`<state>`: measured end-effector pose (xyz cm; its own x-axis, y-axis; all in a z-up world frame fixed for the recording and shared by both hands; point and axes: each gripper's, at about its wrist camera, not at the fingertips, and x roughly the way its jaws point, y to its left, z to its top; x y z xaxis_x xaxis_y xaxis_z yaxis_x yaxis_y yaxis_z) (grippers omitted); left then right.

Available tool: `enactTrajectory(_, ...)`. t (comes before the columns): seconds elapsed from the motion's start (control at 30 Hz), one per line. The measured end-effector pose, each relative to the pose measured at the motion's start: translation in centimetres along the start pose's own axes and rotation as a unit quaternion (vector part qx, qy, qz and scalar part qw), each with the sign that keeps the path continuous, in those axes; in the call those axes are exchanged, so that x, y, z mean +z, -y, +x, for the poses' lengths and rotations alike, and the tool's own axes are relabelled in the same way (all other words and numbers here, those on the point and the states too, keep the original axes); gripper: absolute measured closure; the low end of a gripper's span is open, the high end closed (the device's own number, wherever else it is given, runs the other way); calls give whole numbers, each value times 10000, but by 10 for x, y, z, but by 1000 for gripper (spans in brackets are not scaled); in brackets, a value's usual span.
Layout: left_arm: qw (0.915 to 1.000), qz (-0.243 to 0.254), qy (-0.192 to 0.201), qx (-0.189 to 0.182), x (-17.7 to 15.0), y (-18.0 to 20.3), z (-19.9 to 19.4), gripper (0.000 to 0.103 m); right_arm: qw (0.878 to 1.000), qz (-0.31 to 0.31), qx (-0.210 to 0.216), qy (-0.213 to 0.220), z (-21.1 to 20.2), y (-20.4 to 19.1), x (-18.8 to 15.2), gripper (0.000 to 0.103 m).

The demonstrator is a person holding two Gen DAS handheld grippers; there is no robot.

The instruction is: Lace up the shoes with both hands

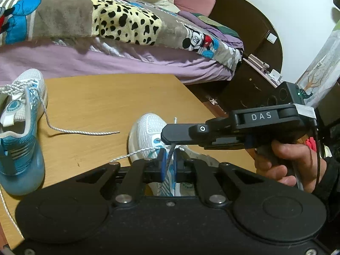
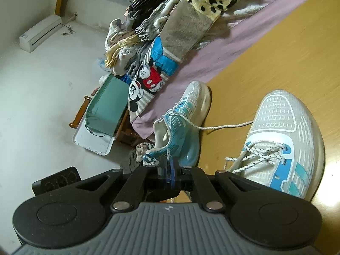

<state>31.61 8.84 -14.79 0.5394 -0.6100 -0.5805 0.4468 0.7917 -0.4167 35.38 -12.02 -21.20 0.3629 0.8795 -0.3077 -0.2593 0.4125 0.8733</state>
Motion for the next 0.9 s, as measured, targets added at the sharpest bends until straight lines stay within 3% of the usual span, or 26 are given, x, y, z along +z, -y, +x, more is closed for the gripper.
enactTrajectory(0.5, 9999, 113, -93, -13, 0, 5, 3, 102, 9995, 266, 31, 161, -4, 7, 0, 94)
enactTrajectory(0.67, 9999, 66, -104, 78, 0, 4, 2, 95, 9996, 230, 57, 161, -4, 7, 0, 99)
enactTrajectory(0.9, 10000, 28, -31, 54, 2, 3, 1, 95, 9999, 52, -14, 95, -2, 2, 0, 99)
